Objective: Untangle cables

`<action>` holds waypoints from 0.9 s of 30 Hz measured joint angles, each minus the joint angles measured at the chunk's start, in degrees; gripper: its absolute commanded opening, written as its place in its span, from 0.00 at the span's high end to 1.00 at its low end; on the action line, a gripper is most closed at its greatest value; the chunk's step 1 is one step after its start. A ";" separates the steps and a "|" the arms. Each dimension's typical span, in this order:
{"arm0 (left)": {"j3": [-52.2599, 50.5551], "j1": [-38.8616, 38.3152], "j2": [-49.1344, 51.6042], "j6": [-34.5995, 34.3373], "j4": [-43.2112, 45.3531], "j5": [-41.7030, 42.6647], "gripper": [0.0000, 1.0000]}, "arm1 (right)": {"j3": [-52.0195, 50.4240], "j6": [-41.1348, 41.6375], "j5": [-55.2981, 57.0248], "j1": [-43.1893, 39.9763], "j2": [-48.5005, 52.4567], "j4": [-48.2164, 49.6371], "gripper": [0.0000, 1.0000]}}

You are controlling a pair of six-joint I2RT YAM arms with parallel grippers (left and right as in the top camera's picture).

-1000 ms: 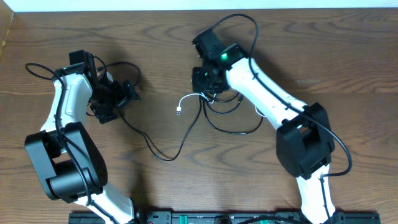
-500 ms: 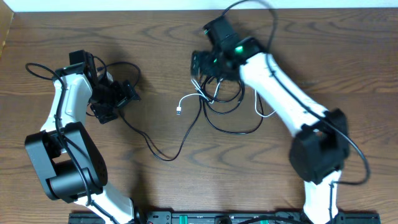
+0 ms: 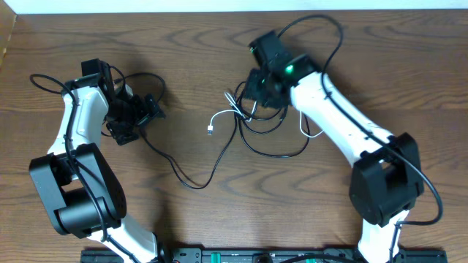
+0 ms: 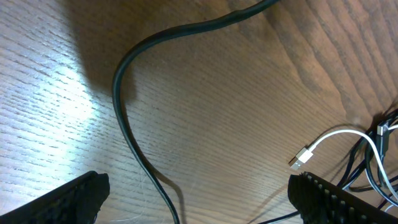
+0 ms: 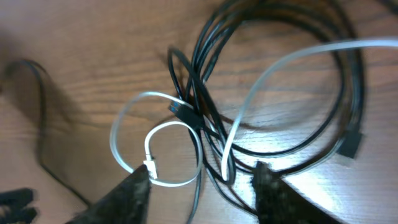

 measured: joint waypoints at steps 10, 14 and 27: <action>0.00 0.00 0.00 0.00 0.02 0.00 0.02 | -10.05 10.71 4.33 -0.55 0.20 10.54 0.48; 0.00 0.00 0.00 0.00 0.04 0.00 0.02 | -12.15 13.16 4.92 -2.08 0.20 17.84 0.51; 0.00 0.00 0.00 0.00 0.02 0.00 0.02 | -12.22 17.09 5.60 -3.72 0.20 17.66 0.62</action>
